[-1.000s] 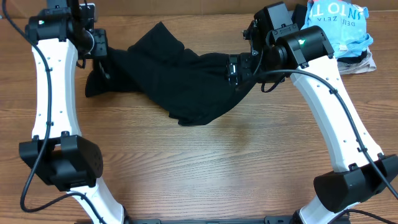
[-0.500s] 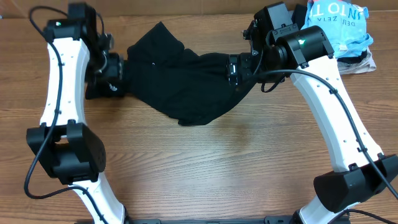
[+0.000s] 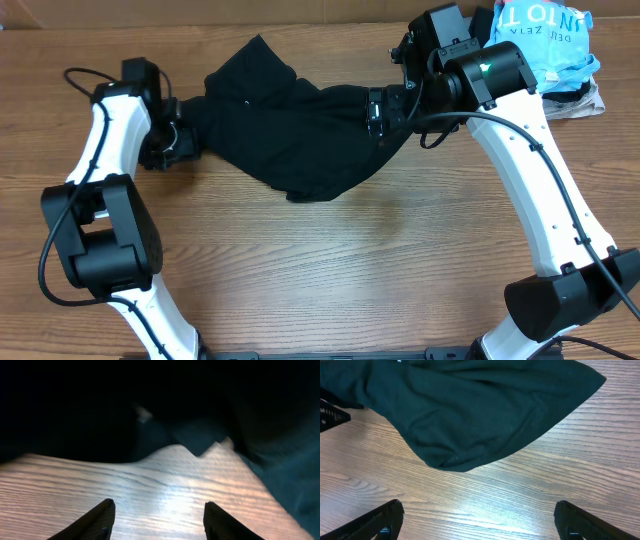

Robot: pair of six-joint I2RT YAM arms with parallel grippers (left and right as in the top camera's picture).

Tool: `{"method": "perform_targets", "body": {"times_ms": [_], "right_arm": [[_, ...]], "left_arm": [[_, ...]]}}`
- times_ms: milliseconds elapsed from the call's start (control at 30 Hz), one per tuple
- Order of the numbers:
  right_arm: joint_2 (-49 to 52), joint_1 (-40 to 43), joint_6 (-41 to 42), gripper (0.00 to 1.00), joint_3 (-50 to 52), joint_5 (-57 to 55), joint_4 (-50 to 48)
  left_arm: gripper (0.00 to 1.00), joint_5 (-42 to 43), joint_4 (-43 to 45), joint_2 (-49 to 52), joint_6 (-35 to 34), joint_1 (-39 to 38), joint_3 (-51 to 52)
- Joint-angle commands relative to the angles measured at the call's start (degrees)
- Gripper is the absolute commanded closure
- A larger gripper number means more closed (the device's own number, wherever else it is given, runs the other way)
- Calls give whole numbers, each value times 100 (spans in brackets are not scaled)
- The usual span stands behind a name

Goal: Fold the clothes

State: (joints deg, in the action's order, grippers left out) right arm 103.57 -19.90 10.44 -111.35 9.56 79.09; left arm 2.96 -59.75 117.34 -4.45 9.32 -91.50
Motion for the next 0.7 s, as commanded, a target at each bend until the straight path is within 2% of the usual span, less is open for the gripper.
{"method": "perform_targets", "body": {"times_ms": [0,267,567,667], "right_arm": [[9,13,-39,0,0,-118,-9],[9,13,-37,0,0,-205,42],[9,13,-35,0,0,-203,-35],[9,13,-35,0,0,-203,-46]], "left_arm": [[40,109,140,-374,-238,114,33],[35,-35,361,-1097,-286,210,33],[27,-229,841,-1051,-313,544,37],[25,-105,1113,-1023,-90,658,39]]}}
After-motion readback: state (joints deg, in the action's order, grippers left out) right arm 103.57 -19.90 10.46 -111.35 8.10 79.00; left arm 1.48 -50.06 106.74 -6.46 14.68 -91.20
